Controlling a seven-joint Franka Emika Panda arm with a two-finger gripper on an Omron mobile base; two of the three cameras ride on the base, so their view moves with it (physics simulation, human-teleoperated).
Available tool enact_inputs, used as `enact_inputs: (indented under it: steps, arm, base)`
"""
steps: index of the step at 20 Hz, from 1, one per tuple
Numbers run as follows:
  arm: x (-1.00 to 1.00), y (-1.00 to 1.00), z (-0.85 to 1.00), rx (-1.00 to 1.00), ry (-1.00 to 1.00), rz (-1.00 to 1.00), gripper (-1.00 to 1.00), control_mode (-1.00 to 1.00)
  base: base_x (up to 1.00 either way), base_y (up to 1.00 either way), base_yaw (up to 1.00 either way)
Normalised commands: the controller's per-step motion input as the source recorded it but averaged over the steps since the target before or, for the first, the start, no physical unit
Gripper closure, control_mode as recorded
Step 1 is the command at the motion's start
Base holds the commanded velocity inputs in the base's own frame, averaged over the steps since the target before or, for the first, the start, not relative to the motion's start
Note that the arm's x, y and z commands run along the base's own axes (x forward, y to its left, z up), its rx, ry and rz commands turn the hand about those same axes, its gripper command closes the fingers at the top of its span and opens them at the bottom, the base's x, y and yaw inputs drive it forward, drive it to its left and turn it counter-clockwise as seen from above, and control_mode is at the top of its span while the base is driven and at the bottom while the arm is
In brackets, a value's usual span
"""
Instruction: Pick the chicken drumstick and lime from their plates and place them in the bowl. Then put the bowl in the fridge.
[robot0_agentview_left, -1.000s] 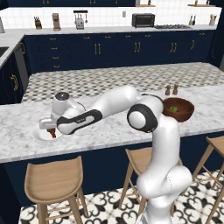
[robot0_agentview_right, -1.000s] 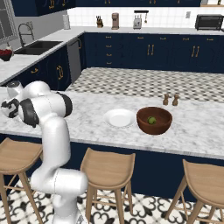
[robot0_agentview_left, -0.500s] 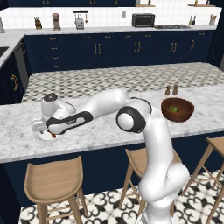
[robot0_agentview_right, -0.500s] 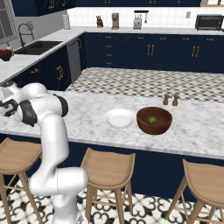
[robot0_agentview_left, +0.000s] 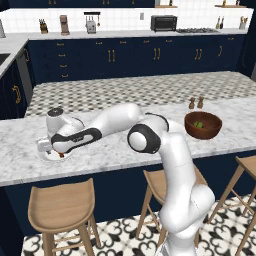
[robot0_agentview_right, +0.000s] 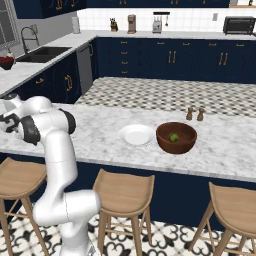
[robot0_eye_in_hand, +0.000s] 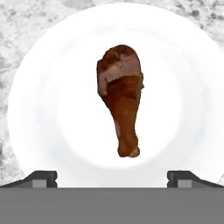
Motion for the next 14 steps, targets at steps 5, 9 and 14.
enact_inputs:
  steps: [5,9,14]
  arm:
    - [0.59,-0.07,-0.23,-0.01,0.01,0.00,-1.00,-1.00]
    - [0.63,0.01,-0.30,0.00,0.02,0.00,-1.00,-1.00]
    - [0.40,0.27,-0.34,0.00,0.03,0.00,-1.00,-1.00]
  base:
    - [0.00,0.00,0.00]
    - [0.00,0.00,0.00]
    - [0.00,0.00,0.00]
